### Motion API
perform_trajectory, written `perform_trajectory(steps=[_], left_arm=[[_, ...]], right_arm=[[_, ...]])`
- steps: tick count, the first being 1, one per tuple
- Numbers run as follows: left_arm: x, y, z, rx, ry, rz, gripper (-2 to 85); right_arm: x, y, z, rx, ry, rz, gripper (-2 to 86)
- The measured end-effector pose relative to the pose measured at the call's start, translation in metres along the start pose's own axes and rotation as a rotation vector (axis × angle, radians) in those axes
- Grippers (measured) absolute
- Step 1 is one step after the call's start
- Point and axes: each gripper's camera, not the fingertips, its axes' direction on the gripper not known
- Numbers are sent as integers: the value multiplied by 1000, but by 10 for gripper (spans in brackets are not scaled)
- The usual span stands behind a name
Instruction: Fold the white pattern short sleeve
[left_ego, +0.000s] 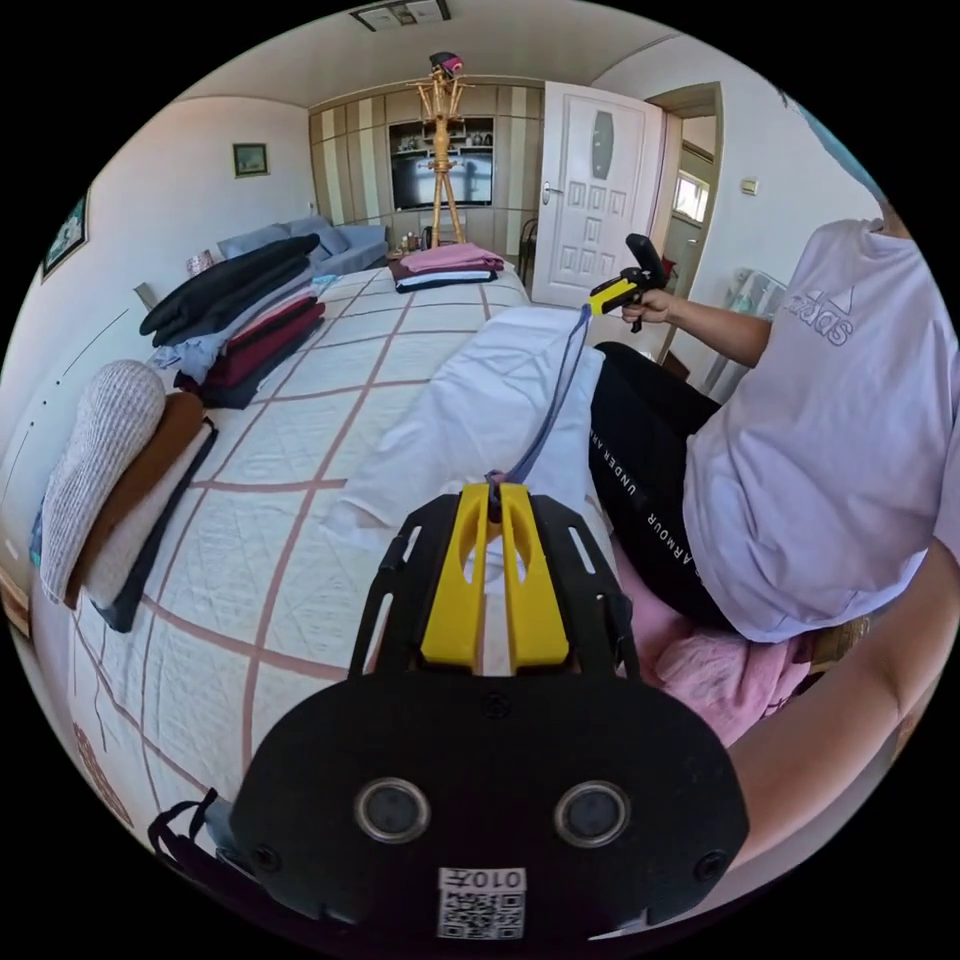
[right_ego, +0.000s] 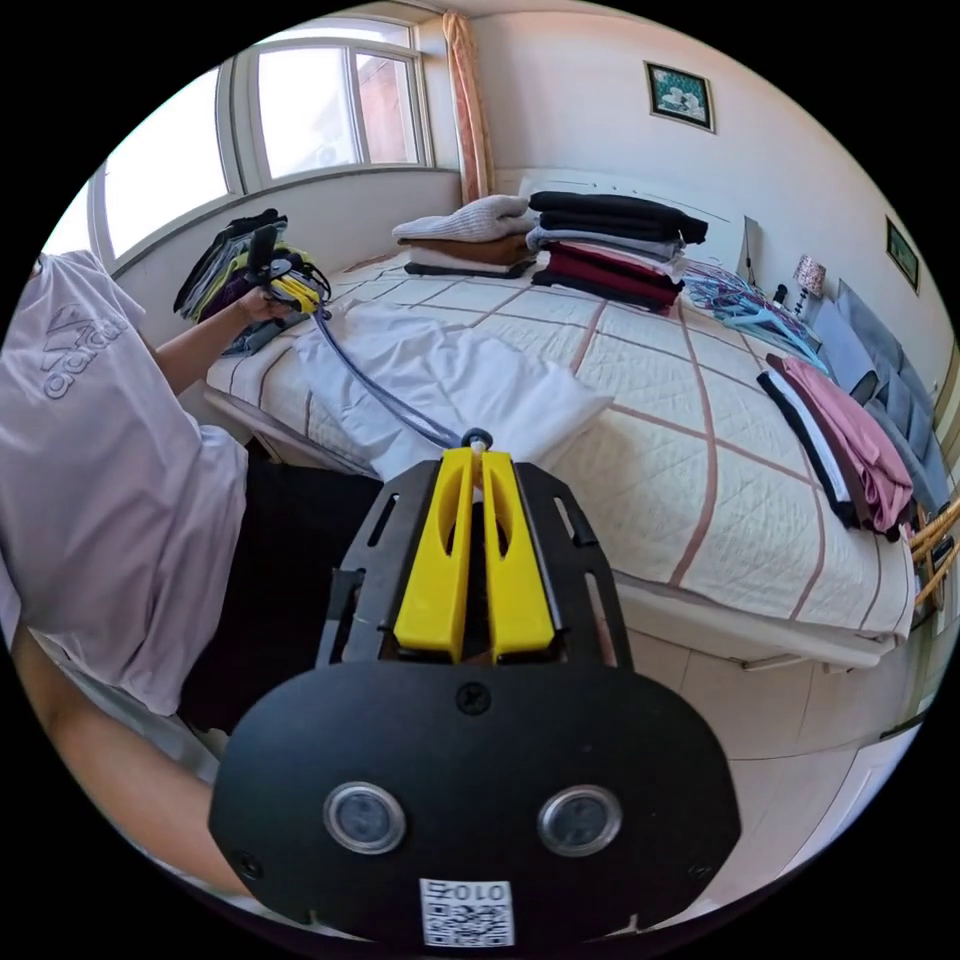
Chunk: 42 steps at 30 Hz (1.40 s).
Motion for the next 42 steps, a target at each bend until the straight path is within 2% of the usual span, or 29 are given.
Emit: perform_trajectory(steps=[6,14,23,25,30,35,42], left_arm=[[15,-8,-33,56,-56,21,11],[30,-1,-17,-123,-28,-48,54],[79,-16,-76,-51,-196,-46,68],[79,-30,-69,-62,-243,-29,66],[63,-49,-33,-127,-192,-55,60],[58,-40,-11,-269,-303,-114,43],[49,4,-62,-57,-261,-269,15]], right_arm=[[-11,0,-10,41,18,-18,36],[-14,2,28,-196,-42,44,50],[-48,-40,3,-69,106,-67,61],[-56,-53,19,-81,131,-105,63],[-73,-85,71,-192,126,-182,63],[-83,-101,101,-274,209,-226,39],[-83,-108,82,-226,194,-184,23]])
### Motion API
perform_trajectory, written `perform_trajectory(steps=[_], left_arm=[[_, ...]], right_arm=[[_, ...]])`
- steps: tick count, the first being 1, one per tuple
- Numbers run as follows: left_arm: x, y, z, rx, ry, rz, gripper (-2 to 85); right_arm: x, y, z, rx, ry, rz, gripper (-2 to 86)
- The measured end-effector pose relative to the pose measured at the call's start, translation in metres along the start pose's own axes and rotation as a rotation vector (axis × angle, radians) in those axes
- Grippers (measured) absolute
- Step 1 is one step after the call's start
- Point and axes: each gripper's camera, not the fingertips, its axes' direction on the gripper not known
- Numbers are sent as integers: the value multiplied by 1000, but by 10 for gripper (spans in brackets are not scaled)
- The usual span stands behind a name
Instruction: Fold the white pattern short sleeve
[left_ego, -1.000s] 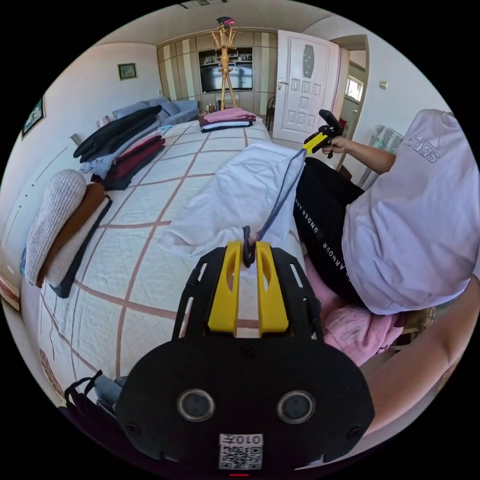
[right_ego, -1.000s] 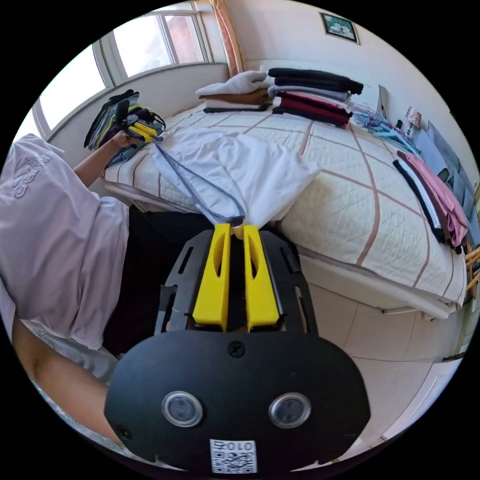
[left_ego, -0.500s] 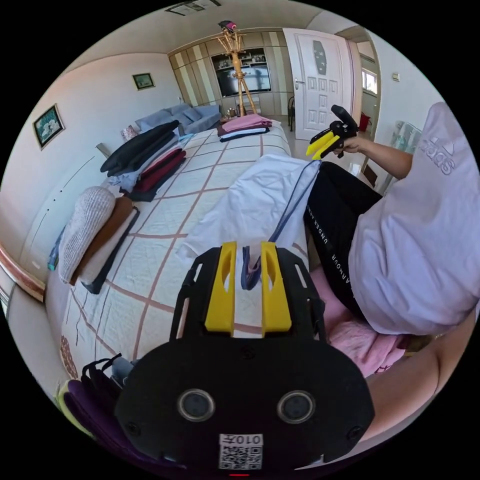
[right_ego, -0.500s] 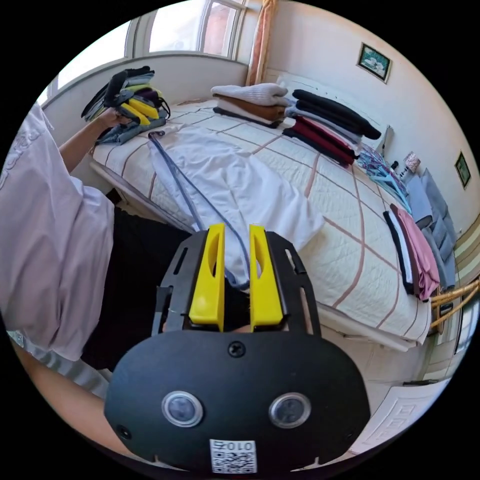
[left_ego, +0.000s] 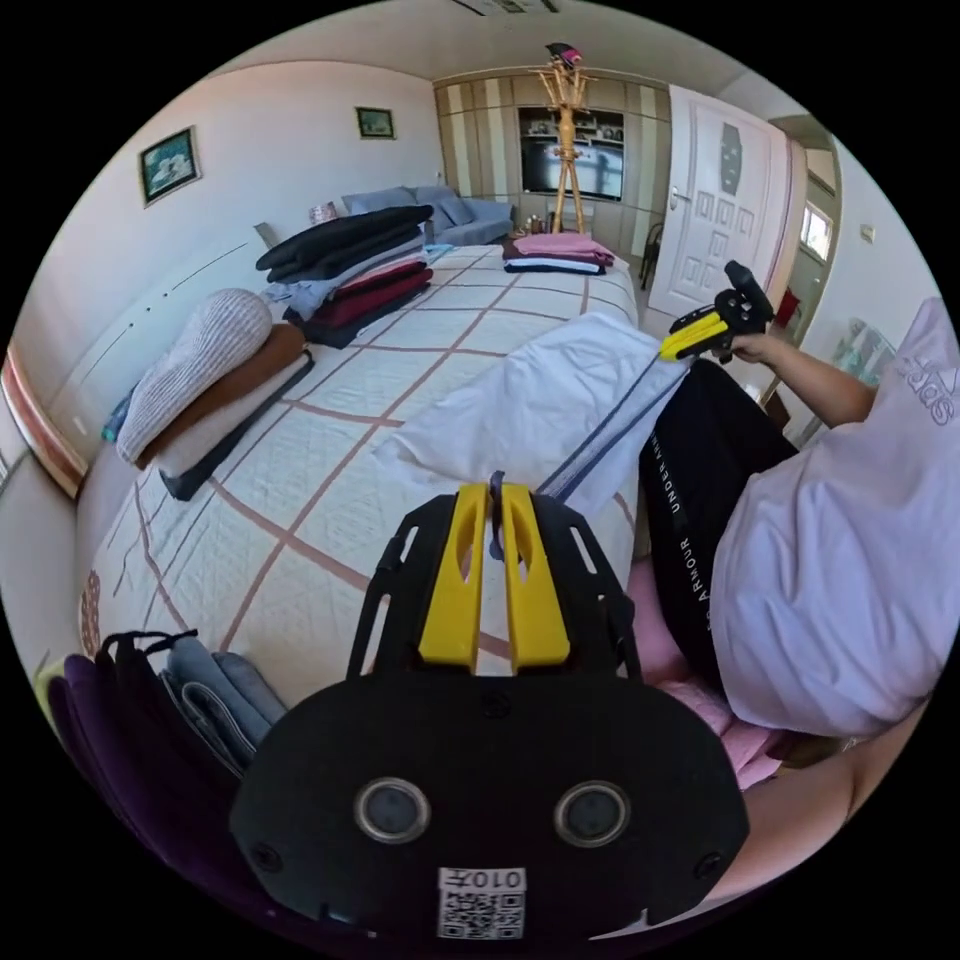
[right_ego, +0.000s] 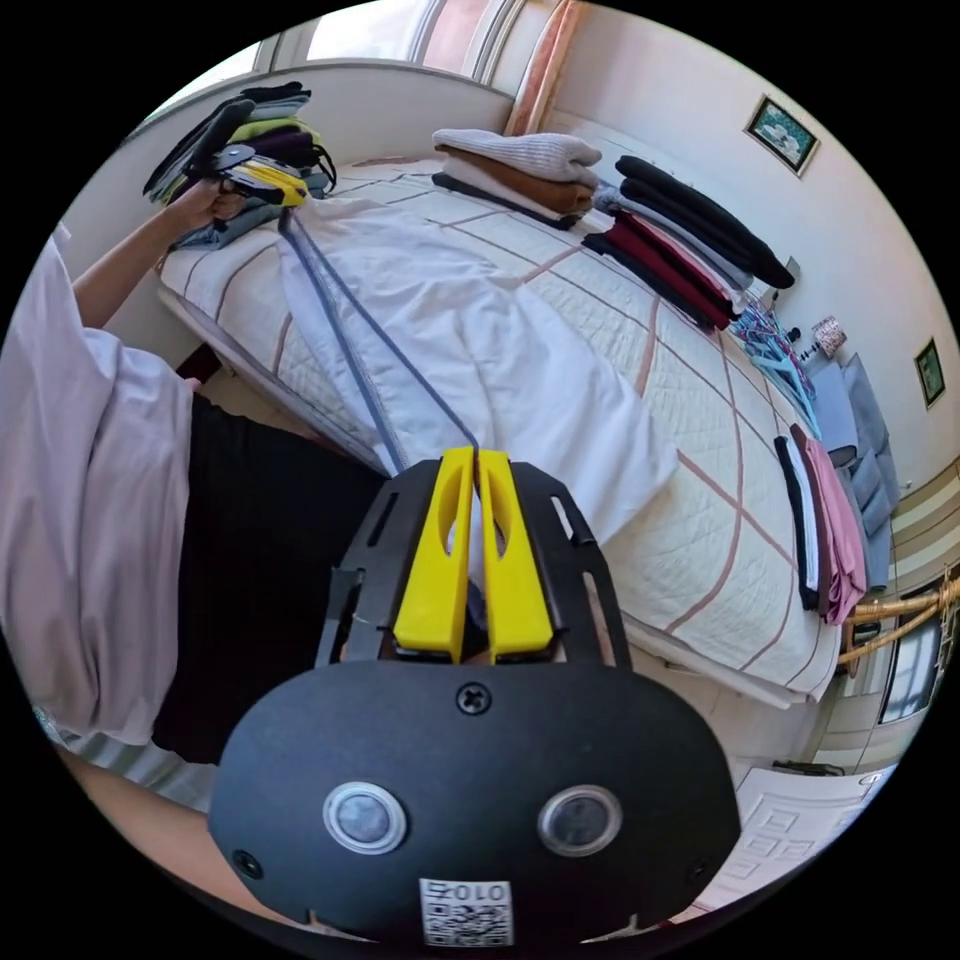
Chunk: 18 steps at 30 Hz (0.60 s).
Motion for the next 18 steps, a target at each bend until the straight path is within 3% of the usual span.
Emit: perform_trajectory(steps=[6,12,18], left_arm=[[-24,32,0,10,44,-102,13],[-27,43,30,-145,83,-85,46],[-51,47,-4,23,120,-163,79]], right_arm=[[-13,3,3,-39,-55,-48,22],[-7,7,19,-79,-105,-25,29],[25,17,-12,8,-335,-16,47]])
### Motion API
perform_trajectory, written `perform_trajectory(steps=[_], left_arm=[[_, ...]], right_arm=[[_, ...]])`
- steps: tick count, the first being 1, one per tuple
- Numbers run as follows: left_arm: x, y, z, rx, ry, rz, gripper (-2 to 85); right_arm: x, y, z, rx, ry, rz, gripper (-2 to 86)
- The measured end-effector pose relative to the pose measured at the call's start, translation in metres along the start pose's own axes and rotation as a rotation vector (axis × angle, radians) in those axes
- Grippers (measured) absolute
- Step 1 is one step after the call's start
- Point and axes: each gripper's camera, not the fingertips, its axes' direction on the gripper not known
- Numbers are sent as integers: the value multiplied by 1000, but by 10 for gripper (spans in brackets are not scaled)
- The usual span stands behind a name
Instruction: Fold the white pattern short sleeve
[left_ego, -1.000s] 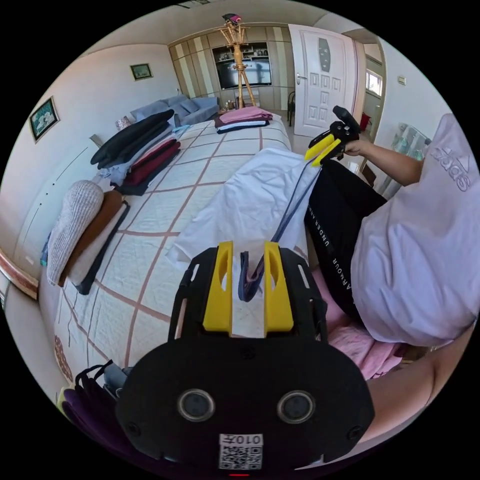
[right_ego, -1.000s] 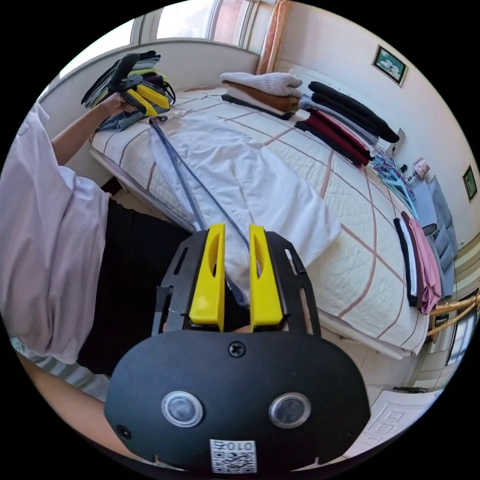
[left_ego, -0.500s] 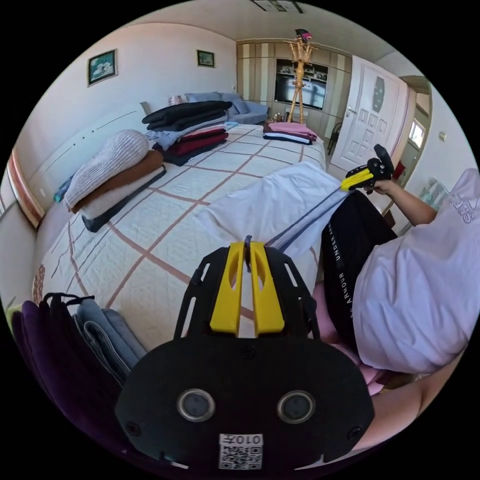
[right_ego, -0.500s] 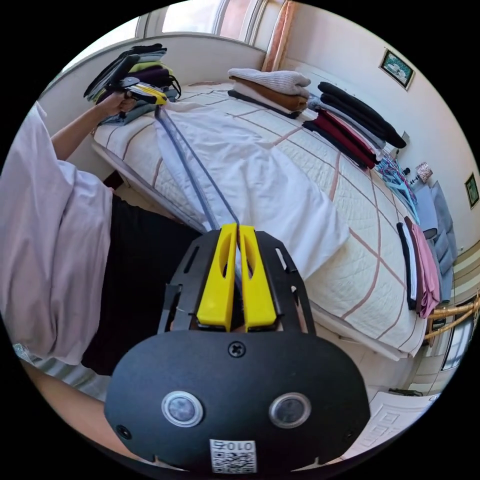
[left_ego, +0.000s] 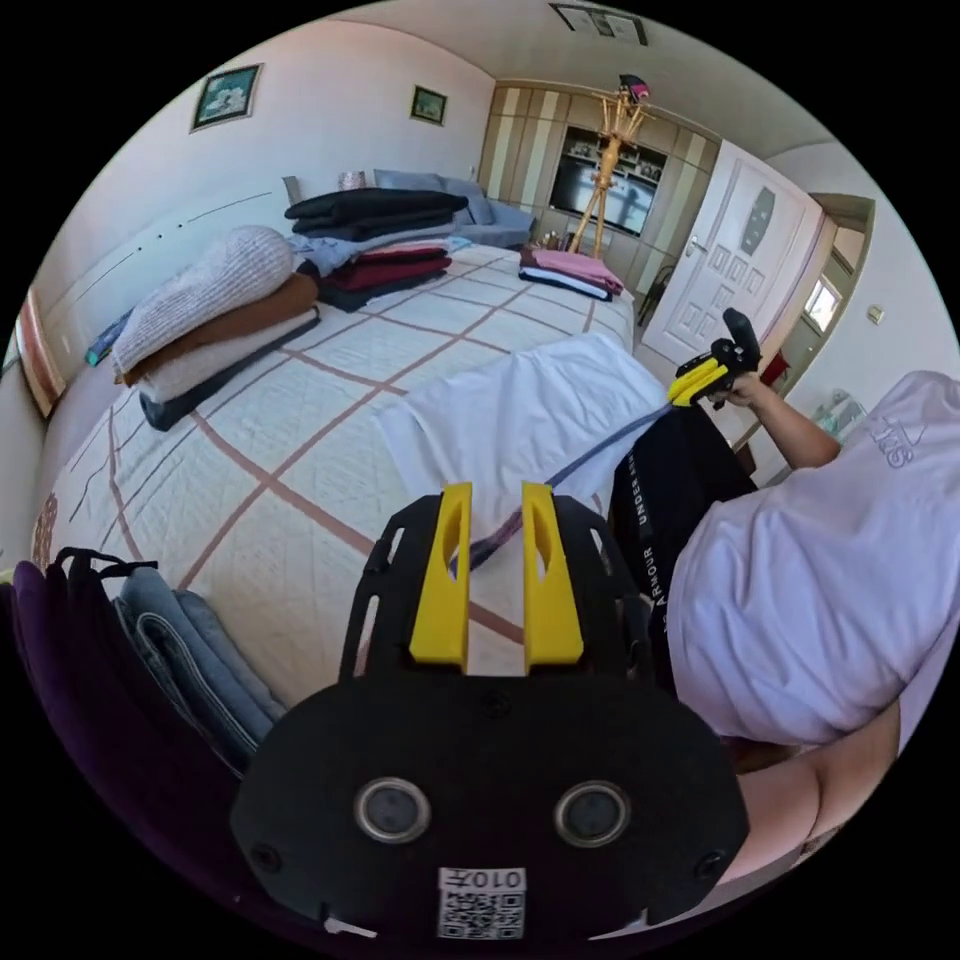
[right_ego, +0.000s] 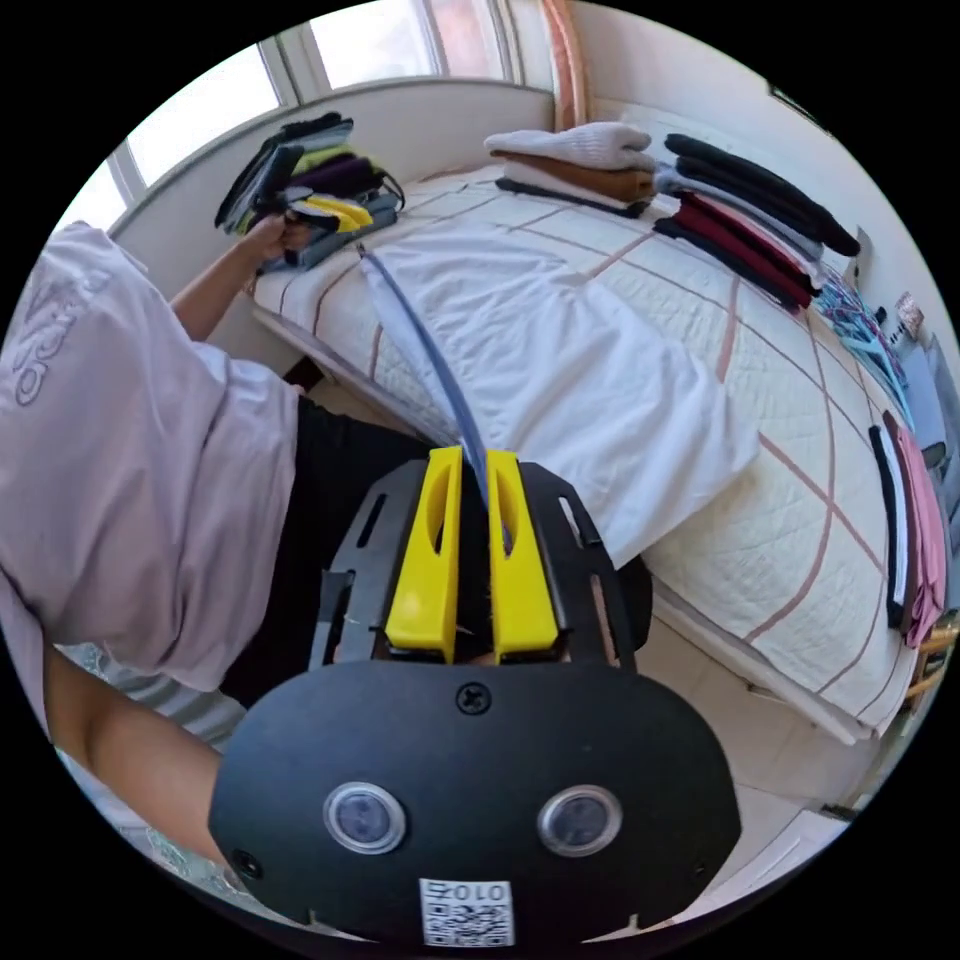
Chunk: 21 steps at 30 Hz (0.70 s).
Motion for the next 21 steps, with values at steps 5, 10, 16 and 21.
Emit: perform_trajectory(steps=[5,10,16,21], left_arm=[[-51,-21,-2,106,-55,-178,104],[-106,-53,49,84,35,-286,116],[-130,-70,100,-39,108,-312,108],[-138,-72,124,-70,158,-329,76]], right_arm=[[64,17,-35,224,204,353,103],[122,26,-29,293,147,619,123],[146,32,-11,306,38,724,113],[137,27,6,231,19,708,85]])
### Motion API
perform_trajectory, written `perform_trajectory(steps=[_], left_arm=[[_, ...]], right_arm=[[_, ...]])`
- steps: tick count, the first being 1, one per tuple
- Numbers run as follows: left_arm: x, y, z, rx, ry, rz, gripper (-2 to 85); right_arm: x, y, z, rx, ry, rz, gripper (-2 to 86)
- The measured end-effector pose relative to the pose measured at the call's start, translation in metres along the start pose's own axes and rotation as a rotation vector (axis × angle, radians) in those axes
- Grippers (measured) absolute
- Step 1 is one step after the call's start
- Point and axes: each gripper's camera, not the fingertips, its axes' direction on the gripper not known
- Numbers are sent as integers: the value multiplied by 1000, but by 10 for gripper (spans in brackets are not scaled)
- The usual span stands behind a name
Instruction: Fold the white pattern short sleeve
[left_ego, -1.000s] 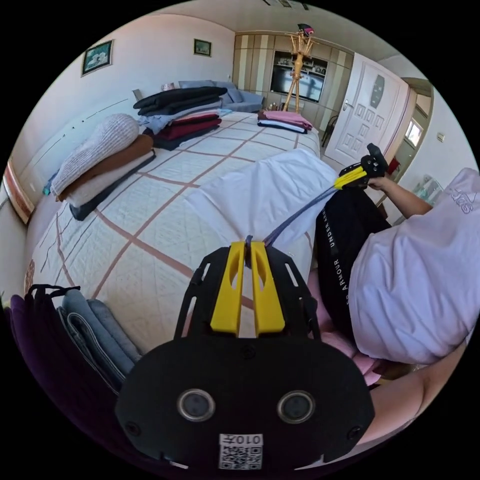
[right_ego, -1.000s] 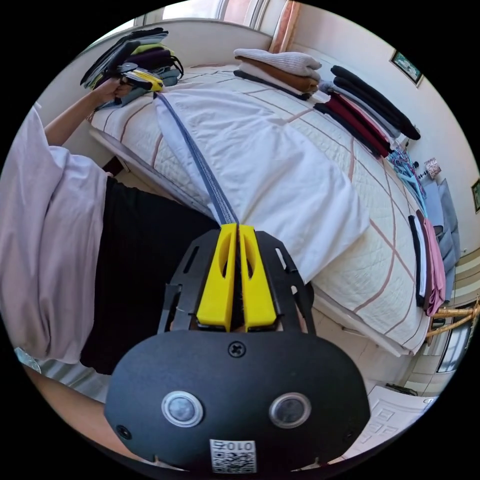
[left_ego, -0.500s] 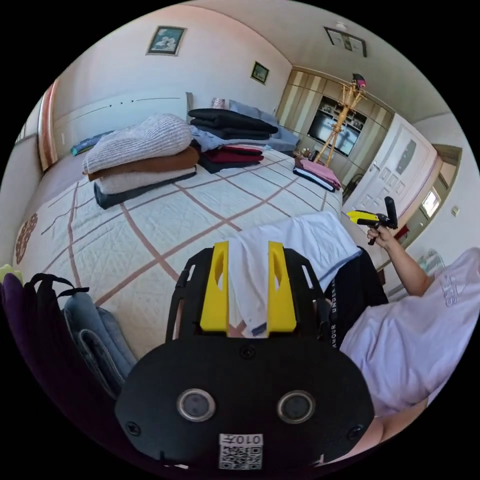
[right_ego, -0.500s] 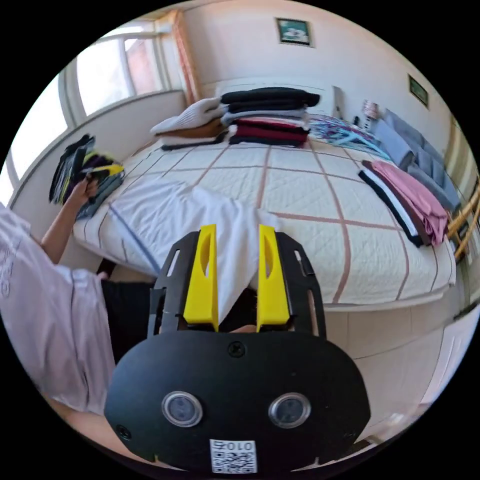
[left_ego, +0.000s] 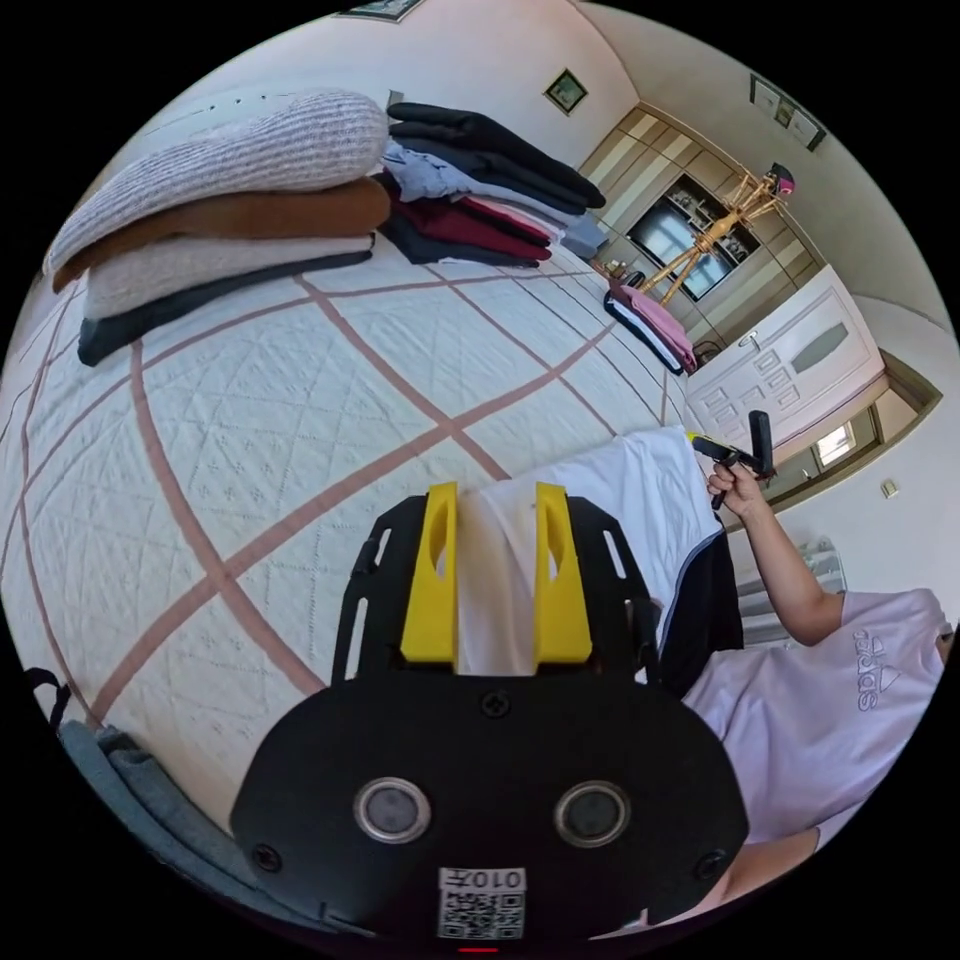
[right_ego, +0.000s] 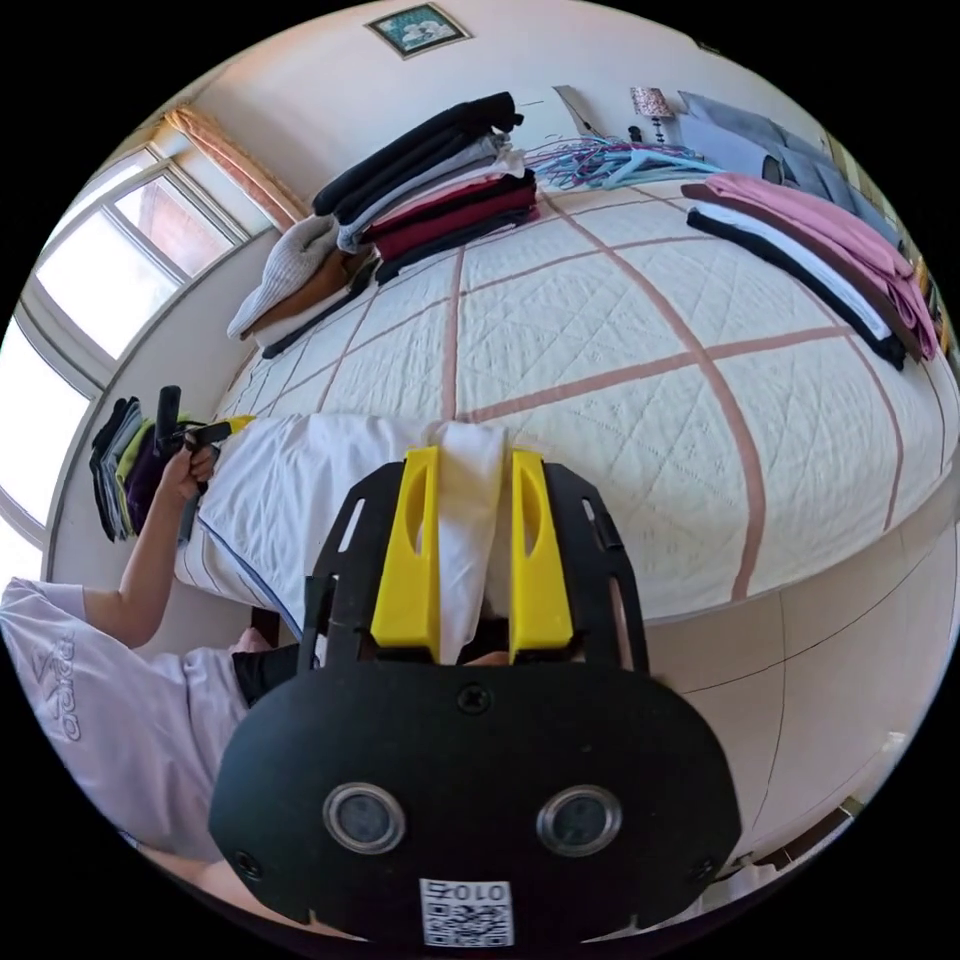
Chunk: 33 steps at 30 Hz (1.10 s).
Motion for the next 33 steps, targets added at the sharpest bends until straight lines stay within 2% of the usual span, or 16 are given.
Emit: perform_trajectory(steps=[5,9,15,18,20,22,25,28,33], left_arm=[[-5,6,-1,56,92,14,27],[-12,19,-25,166,160,4,6],[-17,27,-68,308,104,-68,0],[-28,18,-58,255,26,-168,1],[-37,17,-49,234,-69,-246,4],[-42,24,-54,262,-45,-296,8],[-7,35,-82,305,-120,-206,13],[52,41,-91,204,-230,-21,23],[152,61,-70,85,-296,249,37]], right_arm=[[-11,12,-12,11,-83,-30,44],[-27,4,-37,35,-25,-69,40],[-58,-52,-65,53,53,-158,40],[-68,-83,-47,47,80,-137,38],[-73,-101,-10,-28,208,-113,35],[-77,-105,4,-71,290,-89,34],[-93,-88,-14,17,332,-91,34],[-114,-59,-43,107,369,-115,37],[-184,-9,-54,132,221,-312,31]])
